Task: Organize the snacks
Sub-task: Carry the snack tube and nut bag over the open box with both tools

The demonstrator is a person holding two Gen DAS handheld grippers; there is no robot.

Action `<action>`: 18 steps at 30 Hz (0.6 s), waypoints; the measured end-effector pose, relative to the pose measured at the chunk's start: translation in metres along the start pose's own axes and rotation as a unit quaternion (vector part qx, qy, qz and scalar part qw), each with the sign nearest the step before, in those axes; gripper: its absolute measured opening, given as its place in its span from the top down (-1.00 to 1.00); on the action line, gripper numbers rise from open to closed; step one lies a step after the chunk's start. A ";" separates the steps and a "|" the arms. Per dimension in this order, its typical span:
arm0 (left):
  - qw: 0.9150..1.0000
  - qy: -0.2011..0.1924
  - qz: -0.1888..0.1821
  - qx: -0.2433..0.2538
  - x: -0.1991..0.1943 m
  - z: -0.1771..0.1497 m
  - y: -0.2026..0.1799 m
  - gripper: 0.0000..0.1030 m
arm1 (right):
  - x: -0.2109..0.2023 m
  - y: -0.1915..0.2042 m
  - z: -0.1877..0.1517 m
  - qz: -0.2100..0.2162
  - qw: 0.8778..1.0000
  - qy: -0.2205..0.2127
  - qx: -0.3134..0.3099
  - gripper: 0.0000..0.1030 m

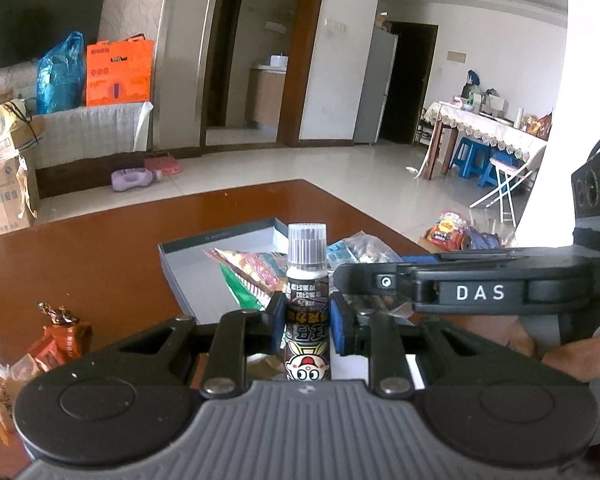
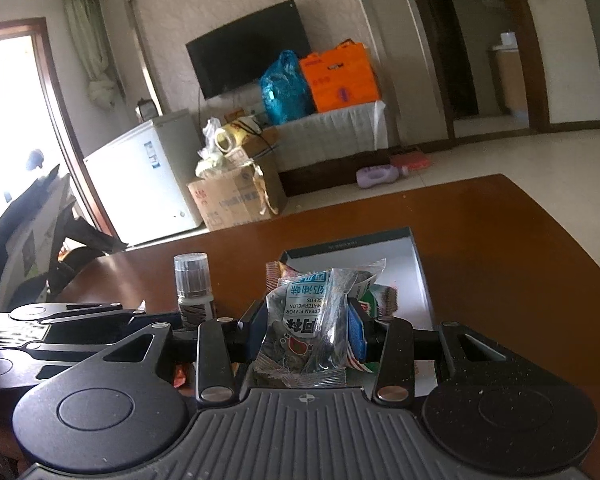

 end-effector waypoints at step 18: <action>0.999 0.039 0.009 -0.014 0.057 0.003 0.018 0.61 | 0.013 -0.005 -0.018 -0.016 0.999 0.048 -0.007 0.18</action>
Point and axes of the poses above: each gripper's, at about its wrist camera, not at the fingertips, and x roughly the way its jaws point, y to its left, z to its top, the point moved 7 cm from there along x, roughly the way its jaws point, and after that the axes turned 7 degrees about y, right-handed, at the moved point
